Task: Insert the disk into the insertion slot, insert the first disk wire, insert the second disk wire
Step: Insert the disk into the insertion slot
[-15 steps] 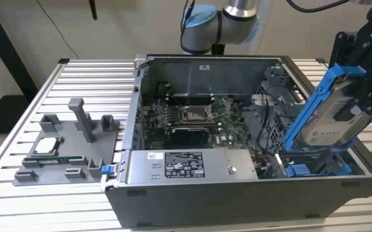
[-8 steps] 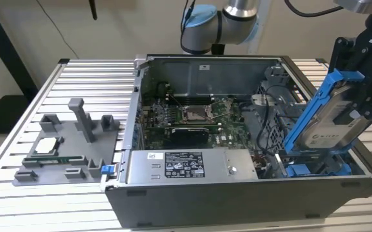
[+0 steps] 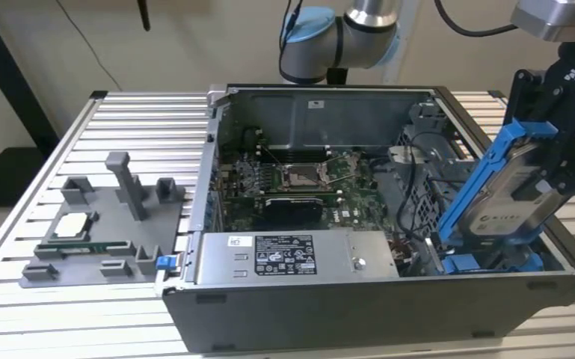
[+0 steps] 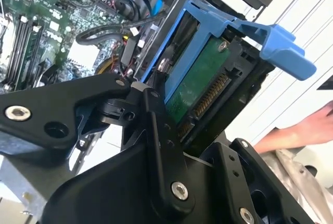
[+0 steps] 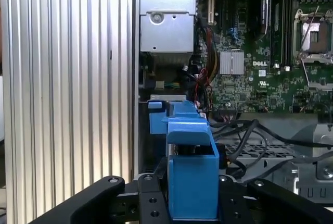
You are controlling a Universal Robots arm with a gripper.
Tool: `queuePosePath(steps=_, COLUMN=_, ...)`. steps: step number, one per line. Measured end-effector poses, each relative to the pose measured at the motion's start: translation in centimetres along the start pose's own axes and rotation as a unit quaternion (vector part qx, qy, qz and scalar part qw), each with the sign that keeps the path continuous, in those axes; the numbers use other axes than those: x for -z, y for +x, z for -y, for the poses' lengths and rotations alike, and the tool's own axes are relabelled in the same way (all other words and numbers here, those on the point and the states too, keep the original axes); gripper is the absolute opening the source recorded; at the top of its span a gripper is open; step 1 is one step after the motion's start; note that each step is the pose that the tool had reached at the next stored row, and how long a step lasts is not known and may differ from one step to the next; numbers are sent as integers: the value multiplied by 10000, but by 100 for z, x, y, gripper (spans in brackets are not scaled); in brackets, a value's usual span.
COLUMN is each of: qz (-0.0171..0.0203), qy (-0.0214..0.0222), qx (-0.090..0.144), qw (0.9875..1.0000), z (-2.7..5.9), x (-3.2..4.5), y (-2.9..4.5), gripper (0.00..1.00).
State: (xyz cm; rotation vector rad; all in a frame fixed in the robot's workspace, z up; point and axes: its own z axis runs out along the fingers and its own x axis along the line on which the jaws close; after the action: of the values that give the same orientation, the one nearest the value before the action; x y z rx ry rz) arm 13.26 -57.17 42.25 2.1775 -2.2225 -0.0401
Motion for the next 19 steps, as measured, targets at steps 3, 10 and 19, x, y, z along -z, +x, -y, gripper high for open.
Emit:
queuePosePath(steps=3, qz=-1, qy=0, qx=0, qw=10000, z=5, x=-37, y=0, gripper=0)
queuePosePath(steps=10, qz=0, qy=0, qx=0, qw=10000, z=10, x=-132, y=-1, gripper=0)
queuePosePath(steps=19, qz=-1, qy=0, qx=1, qw=10000, z=16, x=-262, y=-1, gripper=0)
